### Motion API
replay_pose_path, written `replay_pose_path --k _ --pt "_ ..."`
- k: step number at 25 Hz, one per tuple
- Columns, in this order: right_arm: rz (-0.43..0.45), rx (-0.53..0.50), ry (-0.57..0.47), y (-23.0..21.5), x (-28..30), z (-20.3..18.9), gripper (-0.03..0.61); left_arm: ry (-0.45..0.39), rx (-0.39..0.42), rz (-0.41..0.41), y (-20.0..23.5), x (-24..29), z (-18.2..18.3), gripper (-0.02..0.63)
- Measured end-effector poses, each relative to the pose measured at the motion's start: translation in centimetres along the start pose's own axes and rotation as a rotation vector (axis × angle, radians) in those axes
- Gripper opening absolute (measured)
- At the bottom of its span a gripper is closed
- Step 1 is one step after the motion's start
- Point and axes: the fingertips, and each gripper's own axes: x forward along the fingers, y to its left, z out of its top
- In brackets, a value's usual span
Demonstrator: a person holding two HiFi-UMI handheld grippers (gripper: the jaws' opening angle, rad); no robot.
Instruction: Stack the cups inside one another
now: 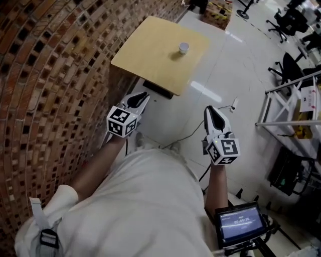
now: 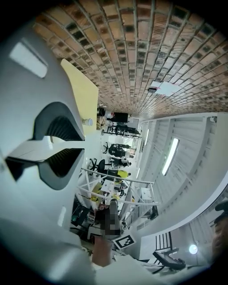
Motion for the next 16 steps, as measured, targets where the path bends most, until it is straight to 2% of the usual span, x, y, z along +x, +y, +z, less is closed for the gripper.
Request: replay_pose_path --k 3,9,16 --pt "-0.012 0.002 0.0 -0.1 -0.2 -0.1 0.008 0.005 0.0 -0.012 -0.4 0.6 0.1 0.072" --pt "-0.033 0.01 0.008 -1.1 -1.1 -0.6 0.008 0.006 0.015 -0.027 -1.5 1.8 0.8 0.072" --pt "-0.08 0.042 0.022 -2.8 -3.1 -1.9 0.006 0.04 0.001 -0.042 -3.1 1.7 -1.0 0.072"
